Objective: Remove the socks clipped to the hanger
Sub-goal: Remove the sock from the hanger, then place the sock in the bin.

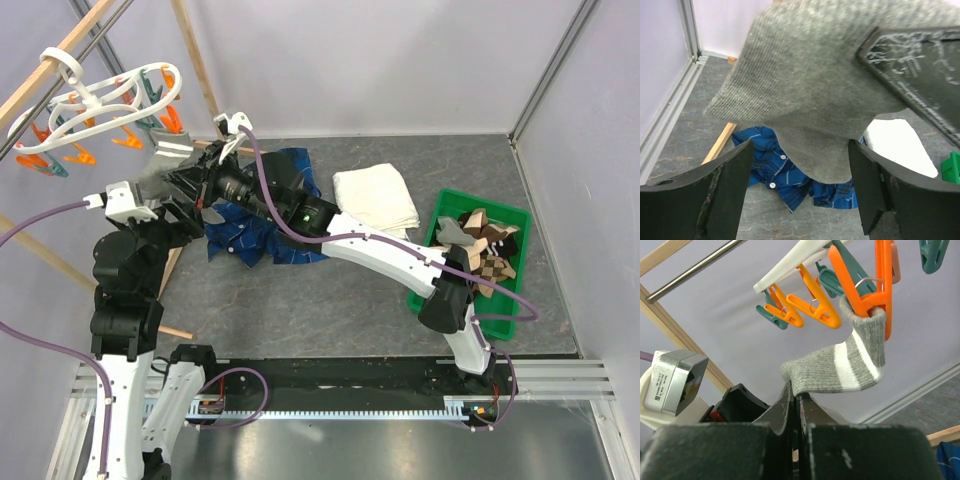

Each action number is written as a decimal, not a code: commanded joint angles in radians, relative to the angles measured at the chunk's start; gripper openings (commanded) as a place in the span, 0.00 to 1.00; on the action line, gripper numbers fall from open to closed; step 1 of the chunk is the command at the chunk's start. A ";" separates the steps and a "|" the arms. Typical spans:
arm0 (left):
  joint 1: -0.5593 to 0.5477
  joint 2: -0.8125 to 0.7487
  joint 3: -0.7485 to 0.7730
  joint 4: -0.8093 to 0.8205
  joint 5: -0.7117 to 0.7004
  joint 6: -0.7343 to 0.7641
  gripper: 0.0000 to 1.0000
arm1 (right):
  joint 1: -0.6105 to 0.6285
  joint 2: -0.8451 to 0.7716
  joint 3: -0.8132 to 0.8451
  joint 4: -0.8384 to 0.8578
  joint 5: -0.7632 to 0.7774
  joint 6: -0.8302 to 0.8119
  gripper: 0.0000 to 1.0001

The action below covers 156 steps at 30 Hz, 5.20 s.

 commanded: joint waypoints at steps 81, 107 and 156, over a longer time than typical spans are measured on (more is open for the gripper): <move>-0.097 -0.109 0.164 -0.098 0.229 -0.026 0.02 | -0.059 0.177 0.354 0.096 -0.120 -0.407 0.50; -0.097 -0.081 0.112 -0.117 0.176 -0.004 0.02 | -0.074 0.175 0.363 0.136 -0.091 -0.323 0.00; -0.097 -0.065 0.069 0.016 0.780 -0.118 0.02 | -0.102 -0.645 -0.832 -0.135 -0.490 -0.706 0.93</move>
